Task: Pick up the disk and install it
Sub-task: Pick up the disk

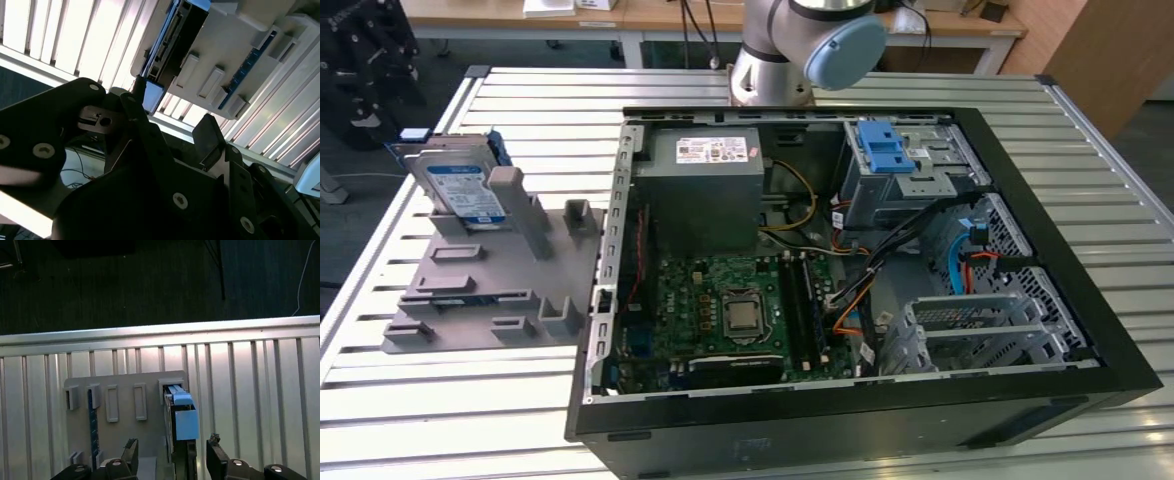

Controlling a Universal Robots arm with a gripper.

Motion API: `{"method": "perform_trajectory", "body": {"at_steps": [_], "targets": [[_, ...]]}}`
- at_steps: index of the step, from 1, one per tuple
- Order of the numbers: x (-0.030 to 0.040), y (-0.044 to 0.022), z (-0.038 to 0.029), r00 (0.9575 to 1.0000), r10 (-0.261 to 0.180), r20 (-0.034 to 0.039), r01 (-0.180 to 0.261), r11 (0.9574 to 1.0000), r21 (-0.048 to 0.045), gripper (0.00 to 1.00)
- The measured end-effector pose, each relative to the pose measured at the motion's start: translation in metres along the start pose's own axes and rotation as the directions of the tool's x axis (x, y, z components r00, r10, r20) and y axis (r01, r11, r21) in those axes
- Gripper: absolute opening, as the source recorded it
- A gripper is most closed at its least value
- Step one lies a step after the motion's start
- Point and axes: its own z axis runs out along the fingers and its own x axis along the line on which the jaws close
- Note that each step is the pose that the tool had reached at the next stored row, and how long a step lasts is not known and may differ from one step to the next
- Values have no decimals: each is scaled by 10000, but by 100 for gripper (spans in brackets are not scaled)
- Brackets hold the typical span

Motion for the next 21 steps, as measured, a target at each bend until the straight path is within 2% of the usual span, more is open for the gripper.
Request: {"method": "perform_trajectory", "body": {"at_steps": [5,21], "targets": [[-4,40,73,10000,-31,2,31,10000,36,65],[-4,41,103,10000,-30,2,30,10000,36,65]]}}
